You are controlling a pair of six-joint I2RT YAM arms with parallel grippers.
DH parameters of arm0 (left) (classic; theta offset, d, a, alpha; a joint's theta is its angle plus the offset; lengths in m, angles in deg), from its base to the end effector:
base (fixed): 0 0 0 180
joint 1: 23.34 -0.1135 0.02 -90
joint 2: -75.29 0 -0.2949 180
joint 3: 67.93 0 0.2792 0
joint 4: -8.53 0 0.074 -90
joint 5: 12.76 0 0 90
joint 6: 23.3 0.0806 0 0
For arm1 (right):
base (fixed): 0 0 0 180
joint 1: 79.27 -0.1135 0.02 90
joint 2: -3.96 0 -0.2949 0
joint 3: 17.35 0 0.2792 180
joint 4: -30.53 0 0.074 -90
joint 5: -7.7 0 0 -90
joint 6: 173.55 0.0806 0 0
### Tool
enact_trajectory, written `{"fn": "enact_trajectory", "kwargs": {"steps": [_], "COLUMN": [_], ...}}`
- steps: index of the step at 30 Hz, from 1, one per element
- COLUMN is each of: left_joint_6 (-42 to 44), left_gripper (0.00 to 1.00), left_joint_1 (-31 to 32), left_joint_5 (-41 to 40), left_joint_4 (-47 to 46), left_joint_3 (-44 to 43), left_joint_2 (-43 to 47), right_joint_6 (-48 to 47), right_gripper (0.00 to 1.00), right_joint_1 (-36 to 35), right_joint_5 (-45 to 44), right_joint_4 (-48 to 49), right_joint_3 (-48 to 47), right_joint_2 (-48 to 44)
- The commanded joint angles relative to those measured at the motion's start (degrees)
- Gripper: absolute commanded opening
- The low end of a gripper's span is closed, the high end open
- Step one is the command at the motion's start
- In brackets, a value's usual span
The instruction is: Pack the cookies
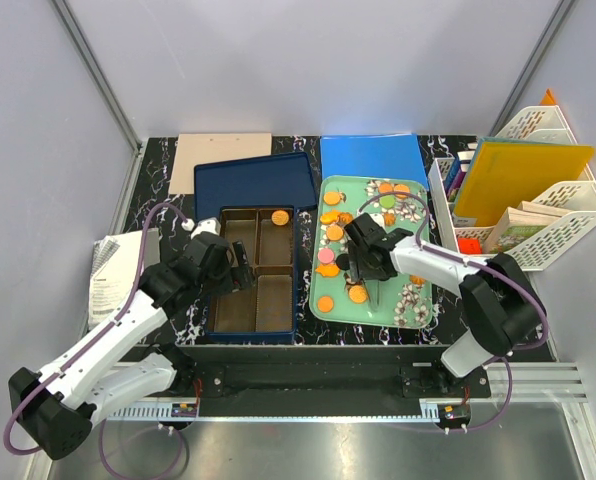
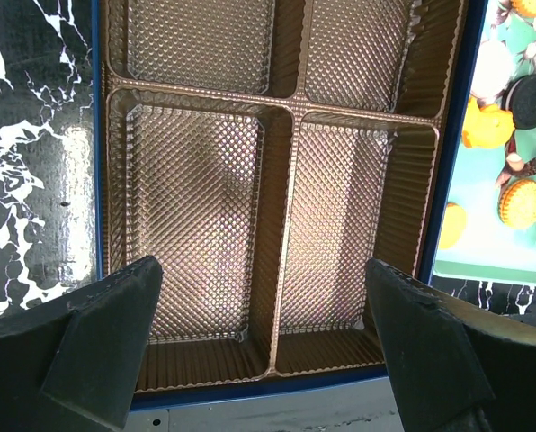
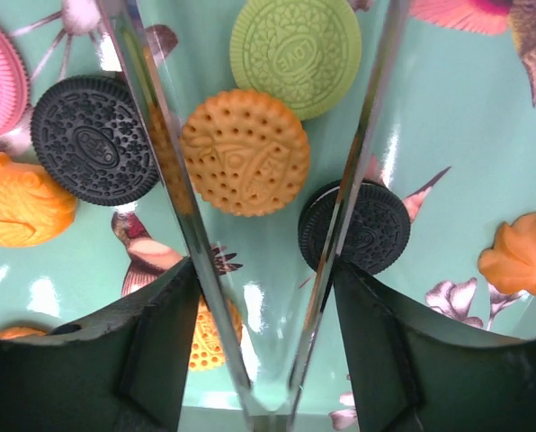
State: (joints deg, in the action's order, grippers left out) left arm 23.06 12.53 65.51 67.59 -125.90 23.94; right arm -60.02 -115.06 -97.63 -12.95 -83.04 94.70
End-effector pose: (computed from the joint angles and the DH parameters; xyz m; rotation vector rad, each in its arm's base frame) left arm 0.1768 -0.1076 0.2548 -0.2555 2.4784 -0.3448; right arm 0.2820 0.1770 0.1490 -0.2186 2.6775 -0.0621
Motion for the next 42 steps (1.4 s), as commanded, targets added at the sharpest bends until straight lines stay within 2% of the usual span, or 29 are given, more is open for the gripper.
{"fn": "enact_trajectory", "kwargs": {"steps": [1, 5, 8, 14, 22, 30, 42], "left_joint_6": [-0.6, -0.4, -0.3, -0.2, 0.0, -1.2, -2.4], "left_gripper": [0.99, 0.99, 0.99, 0.99, 0.99, 0.99, 0.99], "left_joint_1": [0.2, 0.2, 0.2, 0.2, 0.2, 0.2, 0.2], "left_joint_5": [1.5, 1.7, 1.7, 1.1, 1.0, 1.7, 1.8], "left_joint_4": [-1.3, -1.3, -1.3, -1.4, -2.3, -4.1, -5.1], "left_joint_3": [-0.1, -0.5, -0.8, -0.9, -2.2, -2.0, -1.5], "left_joint_2": [1.1, 0.6, 0.3, 0.3, -1.8, -3.4, -4.1], "right_joint_6": [3.6, 4.2, 4.7, 4.9, 1.7, -1.8, -6.7], "right_gripper": [0.63, 0.50, 0.45, 0.48, 0.50, 0.52, 0.54], "right_joint_1": [0.6, 0.6, 0.6, 0.5, 0.5, 0.5, 0.6], "right_joint_5": [4.5, 4.3, 2.8, -1.4, -2.3, -2.7, -0.5], "right_joint_4": [4.1, 3.8, 2.8, -4.8, -16.6, -21.7, -19.2], "right_joint_3": [3.1, 3.4, 3.4, -0.8, -10.7, -19.1, -23.0], "right_joint_2": [1.0, 1.5, 0.5, -9.7, -14.7, -14.7, -7.9]}}
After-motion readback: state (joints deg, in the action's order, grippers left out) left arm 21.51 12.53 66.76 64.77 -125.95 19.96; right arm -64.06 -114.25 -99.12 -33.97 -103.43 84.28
